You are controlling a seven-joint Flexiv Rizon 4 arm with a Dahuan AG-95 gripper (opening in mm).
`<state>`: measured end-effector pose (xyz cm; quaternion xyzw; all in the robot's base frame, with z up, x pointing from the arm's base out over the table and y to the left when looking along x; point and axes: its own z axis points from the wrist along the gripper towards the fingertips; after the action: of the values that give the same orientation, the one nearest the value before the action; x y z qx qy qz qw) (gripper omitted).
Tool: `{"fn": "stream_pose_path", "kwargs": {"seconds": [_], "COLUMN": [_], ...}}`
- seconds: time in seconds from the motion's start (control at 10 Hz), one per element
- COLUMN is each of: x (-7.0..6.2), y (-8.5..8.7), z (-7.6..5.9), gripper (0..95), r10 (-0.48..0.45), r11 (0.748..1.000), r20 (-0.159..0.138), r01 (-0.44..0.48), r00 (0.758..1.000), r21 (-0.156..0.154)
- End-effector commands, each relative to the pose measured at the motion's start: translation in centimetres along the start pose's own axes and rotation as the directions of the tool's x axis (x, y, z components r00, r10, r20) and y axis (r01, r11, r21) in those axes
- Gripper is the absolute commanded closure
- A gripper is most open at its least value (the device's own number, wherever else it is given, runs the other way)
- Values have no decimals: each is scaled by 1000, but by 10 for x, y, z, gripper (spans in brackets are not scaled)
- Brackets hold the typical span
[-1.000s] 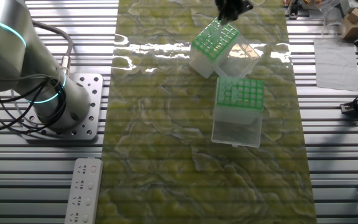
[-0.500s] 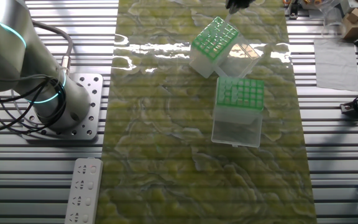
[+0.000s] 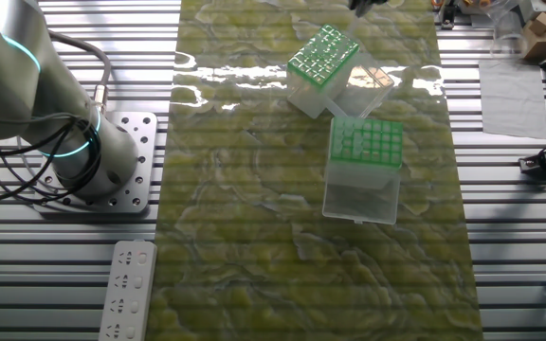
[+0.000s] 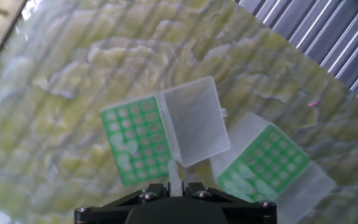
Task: Transfer all large pipette tips from one holder to another
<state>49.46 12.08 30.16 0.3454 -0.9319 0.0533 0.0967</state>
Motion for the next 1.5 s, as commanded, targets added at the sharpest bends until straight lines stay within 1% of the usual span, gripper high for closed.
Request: {"fn": "stream_pose_path", "kwargs": {"seconds": [0.1,0.3,0.4,0.6,0.7,0.8,1.0,1.1,1.3,1.4,1.5], "x": [3,3,3,3,2,1,-3,-8,-10,-10,-10], "y": [-15,-17,-17,-21,-23,-27,-34,-40,-43,-43,-43], "z": [0,1,1,4,6,10,16,20,22,23,23], "gripper": [950,950,950,950,950,950,950,950,950,950,950], "r10": [-221,-301,-329,-353,-362,-372,-365,-369,-382,-384,-394], "r11": [968,933,918,904,900,896,899,897,889,886,879], "r20": [-86,-142,-154,-159,-159,-157,-145,-145,-156,-167,-185], "r01": [229,322,354,380,389,398,389,392,408,414,428], "r00": [972,943,932,922,918,915,920,918,911,908,900], "r21": [101,162,177,196,196,197,201,203,208,210,211]}}
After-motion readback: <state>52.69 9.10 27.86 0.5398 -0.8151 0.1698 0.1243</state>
